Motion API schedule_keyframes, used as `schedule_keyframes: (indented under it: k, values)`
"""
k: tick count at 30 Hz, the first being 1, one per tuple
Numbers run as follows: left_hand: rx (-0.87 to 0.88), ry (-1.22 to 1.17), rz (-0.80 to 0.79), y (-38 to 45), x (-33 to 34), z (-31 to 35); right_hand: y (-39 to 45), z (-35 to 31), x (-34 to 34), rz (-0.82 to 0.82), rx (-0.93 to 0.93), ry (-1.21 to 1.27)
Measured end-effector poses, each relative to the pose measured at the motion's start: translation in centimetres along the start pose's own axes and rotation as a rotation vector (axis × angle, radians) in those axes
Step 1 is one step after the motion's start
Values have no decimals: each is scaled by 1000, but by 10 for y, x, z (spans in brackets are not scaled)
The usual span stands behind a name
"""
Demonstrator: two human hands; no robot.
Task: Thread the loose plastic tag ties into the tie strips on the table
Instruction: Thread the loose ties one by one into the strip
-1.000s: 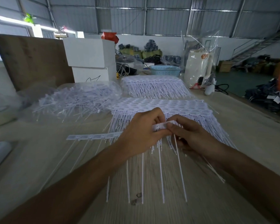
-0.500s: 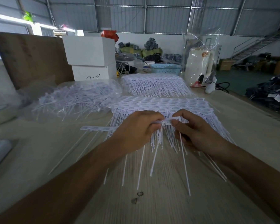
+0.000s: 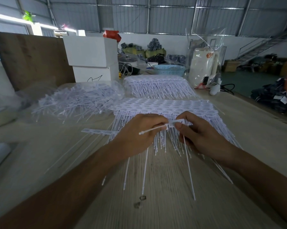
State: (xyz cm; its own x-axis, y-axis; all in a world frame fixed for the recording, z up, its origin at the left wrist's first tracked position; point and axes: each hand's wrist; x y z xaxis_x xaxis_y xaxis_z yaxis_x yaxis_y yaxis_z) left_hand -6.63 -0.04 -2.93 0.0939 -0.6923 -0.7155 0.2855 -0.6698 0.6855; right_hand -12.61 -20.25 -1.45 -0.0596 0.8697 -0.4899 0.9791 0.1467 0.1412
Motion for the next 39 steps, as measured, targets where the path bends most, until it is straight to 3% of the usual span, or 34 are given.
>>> schedule_keyframes:
  k: [26,35,39]
  values:
    - [-105,-112,75,2,0,6,12,21,-7,37,-135,-150]
    - [9,23,-50,2,-3,9,17,27,-9,66,-119,-82]
    - [44,122,-167,1,-6,9,15,27,-10,9,-107,-219]
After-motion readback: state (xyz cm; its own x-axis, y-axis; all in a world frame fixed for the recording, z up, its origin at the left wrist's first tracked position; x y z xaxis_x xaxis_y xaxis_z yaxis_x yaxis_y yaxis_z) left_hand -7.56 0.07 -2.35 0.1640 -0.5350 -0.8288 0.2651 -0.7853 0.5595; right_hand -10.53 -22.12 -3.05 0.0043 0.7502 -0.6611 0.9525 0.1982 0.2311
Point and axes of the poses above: each hand's wrist, its own y-axis towards the middle knuckle, its own x-axis out of the palm, z = x × y, and after that the axes turned 15 degrees about x, right-handed
